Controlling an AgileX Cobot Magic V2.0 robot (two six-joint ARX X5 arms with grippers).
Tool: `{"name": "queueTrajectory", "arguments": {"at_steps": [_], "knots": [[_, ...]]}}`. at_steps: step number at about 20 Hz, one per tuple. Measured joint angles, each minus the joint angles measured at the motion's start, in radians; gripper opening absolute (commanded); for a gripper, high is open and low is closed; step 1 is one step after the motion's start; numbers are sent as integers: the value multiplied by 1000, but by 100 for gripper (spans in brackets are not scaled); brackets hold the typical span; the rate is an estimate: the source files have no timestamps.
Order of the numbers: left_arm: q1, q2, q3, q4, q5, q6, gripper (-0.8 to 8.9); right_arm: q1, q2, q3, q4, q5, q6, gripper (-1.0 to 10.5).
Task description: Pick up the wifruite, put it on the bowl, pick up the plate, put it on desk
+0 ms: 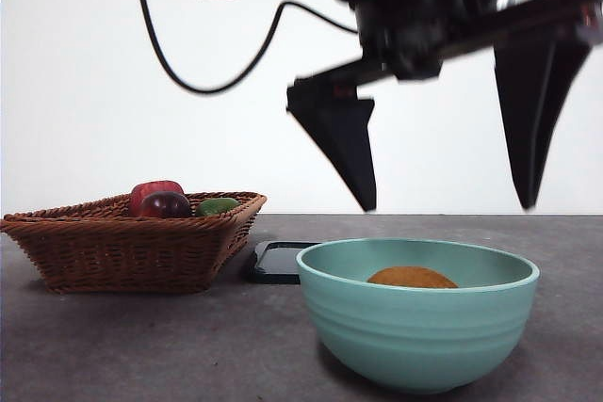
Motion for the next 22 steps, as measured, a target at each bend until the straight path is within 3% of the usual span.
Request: {"name": "queueTrajectory", "arguments": {"at_steps": [6,11,13,18,22], "knots": [[-21,-65,48,-154,0,80,626,0,0,0,1,0,0,651],[-24,-267,54,-222,-4,100,626,0,0,0,1,0,0,651],[-24,-343,55,-257,-50,117,626,0,0,0,2,0,0,651],[-23,-571,-16,-253,-94,134,626,0,0,0,2,-1,0,651],[-23,-818,-200,-135,-95,145,626,0,0,0,14,-1,0,651]]}}
